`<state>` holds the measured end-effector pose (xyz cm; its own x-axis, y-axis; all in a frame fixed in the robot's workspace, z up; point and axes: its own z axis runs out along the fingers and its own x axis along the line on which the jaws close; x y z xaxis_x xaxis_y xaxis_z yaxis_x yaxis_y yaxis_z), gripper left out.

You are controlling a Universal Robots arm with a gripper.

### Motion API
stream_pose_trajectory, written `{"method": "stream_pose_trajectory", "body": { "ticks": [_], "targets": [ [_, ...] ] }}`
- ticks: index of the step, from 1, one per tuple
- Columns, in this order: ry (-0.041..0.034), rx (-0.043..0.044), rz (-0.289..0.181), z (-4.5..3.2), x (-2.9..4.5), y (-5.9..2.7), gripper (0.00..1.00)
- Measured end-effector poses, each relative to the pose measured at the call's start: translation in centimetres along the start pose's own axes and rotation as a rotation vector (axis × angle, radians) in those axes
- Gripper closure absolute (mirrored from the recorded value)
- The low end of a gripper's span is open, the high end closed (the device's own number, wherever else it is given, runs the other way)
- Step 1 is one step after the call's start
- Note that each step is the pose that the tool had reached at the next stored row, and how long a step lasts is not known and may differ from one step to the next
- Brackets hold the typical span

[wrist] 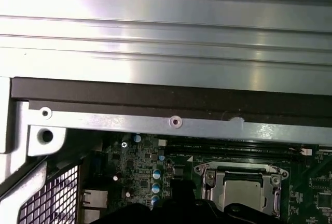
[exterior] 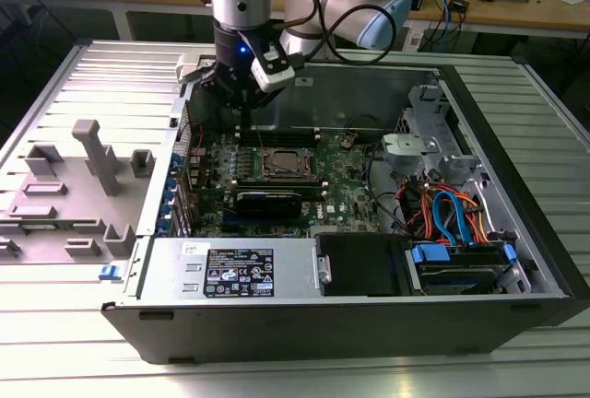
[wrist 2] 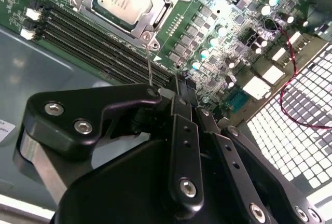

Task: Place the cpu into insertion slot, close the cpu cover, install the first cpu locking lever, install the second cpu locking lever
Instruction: 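Install the first cpu locking lever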

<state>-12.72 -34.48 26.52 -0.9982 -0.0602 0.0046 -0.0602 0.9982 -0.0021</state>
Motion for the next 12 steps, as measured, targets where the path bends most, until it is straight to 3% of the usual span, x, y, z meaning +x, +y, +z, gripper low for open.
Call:
{"method": "stream_pose_trajectory", "body": {
  "ticks": [12],
  "targets": [
    [-0.0001, 0.0004, 0.000, 0.04, -1.93, -0.03, 0.89]
  ]
}}
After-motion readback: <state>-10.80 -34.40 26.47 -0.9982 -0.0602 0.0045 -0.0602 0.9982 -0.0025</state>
